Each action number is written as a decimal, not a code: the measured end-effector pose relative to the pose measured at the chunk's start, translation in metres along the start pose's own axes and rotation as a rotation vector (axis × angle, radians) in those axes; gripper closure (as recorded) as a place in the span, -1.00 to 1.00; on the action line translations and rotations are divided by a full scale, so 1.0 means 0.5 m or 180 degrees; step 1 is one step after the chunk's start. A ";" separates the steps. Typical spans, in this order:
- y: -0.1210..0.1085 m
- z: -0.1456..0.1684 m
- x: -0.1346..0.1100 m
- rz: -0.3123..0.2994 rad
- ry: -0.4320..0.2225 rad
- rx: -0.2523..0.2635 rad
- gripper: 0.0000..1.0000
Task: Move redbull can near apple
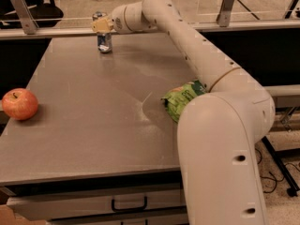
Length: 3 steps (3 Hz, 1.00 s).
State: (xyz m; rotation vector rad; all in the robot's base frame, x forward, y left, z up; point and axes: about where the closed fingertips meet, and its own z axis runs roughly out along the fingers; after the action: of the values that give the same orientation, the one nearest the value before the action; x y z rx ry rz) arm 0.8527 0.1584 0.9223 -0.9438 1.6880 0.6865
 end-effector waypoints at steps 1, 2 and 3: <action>0.047 -0.037 -0.052 -0.0139 -0.0147 -0.0197 0.77; 0.102 -0.114 -0.105 -0.0449 -0.0224 -0.0272 1.00; 0.119 -0.113 -0.106 -0.0480 -0.0211 -0.0306 1.00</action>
Offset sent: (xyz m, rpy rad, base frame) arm -0.1358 -0.0216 0.1069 -0.0611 -0.2335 0.2014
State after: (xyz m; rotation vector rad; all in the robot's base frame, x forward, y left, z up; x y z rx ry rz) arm 0.7816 0.1574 0.9894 -1.0924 1.5196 0.6949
